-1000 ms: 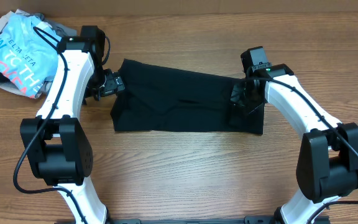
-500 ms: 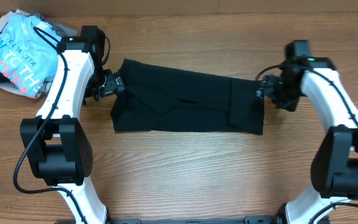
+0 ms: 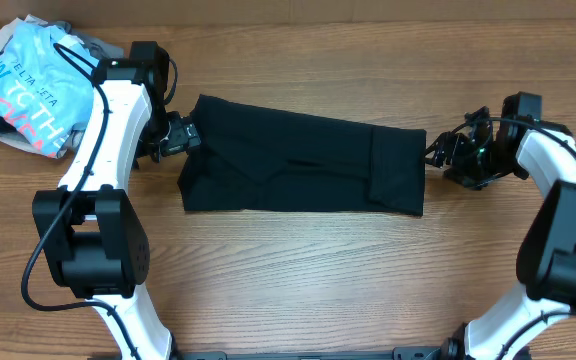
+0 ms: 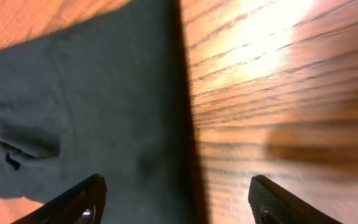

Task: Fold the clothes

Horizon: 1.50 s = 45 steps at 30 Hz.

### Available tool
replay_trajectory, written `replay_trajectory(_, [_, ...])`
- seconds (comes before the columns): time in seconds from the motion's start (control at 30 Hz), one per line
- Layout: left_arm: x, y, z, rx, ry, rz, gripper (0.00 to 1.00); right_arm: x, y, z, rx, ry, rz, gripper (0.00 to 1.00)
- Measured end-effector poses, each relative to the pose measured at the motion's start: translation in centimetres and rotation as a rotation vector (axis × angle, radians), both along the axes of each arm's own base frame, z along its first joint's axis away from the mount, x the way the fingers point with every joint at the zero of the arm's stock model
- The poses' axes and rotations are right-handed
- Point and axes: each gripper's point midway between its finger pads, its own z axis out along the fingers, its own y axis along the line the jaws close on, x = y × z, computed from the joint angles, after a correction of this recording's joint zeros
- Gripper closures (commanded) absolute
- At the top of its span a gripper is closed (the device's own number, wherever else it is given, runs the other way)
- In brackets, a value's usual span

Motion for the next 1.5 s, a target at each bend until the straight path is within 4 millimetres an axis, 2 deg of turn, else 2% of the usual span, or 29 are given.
replay_trajectory(0.03, [0.0,0.0,0.0,0.000,-0.001,0.000,0.00,-0.1,0.2,-0.6,0.017,0.013,0.004,0.23])
replay_trajectory(0.17, [0.0,0.0,0.0,0.000,0.000,0.000,0.00,0.1,1.3,-0.8,0.103,0.007,0.017,0.26])
replay_trajectory(0.2, [0.0,0.0,0.0,0.000,0.002,0.000,0.00,0.2,1.7,-0.8,0.128,0.005,0.021,0.29])
replay_trajectory(0.23, [0.0,0.0,0.0,0.000,0.001,0.000,0.00,0.3,2.0,-0.8,0.146,0.004,0.025,0.35])
replay_trajectory(0.3, [0.0,0.0,0.0,0.000,0.002,0.000,0.00,0.4,2.7,-1.1,0.178,0.007,0.040,0.56])
replay_trajectory(0.37, [0.0,0.0,0.0,-0.001,0.001,0.000,0.00,0.2,3.7,-1.6,0.204,0.027,0.051,0.71])
replay_trajectory(0.4, [0.0,-0.1,0.0,-0.003,0.001,0.000,0.00,0.1,4.0,-1.8,0.216,0.040,0.049,0.74])
replay_trajectory(0.5, [0.0,-0.1,0.0,-0.006,0.001,0.000,0.00,-0.1,5.2,-2.4,0.224,0.060,0.070,0.95])
replay_trajectory(0.67, [0.0,-0.1,0.0,-0.008,0.002,0.000,0.00,0.0,5.5,-2.7,0.218,0.095,0.034,0.96])
replay_trajectory(0.8, [0.0,-0.1,0.0,-0.008,0.002,0.000,0.00,-0.4,4.6,-2.6,0.182,0.156,-0.007,0.96])
replay_trajectory(0.9, [0.0,-0.1,0.0,-0.008,-0.001,0.000,0.00,-0.6,2.8,-2.5,0.119,0.191,-0.051,0.96])
replay_trajectory(1.1, [0.2,-0.1,0.0,-0.008,-0.009,0.000,0.00,-1.6,-2.4,-1.9,-0.144,0.223,-0.139,0.96])
replay_trajectory(1.23, [0.4,-0.1,0.0,-0.008,-0.017,0.000,0.00,-1.5,-4.4,0.2,-0.295,0.183,-0.170,0.96])
replay_trajectory(1.3, [0.5,-0.2,0.0,-0.012,-0.019,0.000,0.00,-1.2,-4.5,1.5,-0.355,0.148,-0.168,0.96])
replay_trajectory(1.37, [0.6,-0.4,0.0,-0.021,-0.024,0.000,0.00,-0.9,-3.7,2.7,-0.404,0.109,-0.143,0.96])
replay_trajectory(1.5, [0.7,-0.7,-0.1,-0.041,-0.028,0.000,0.00,-0.6,-1.0,3.2,-0.459,0.084,-0.080,0.96])
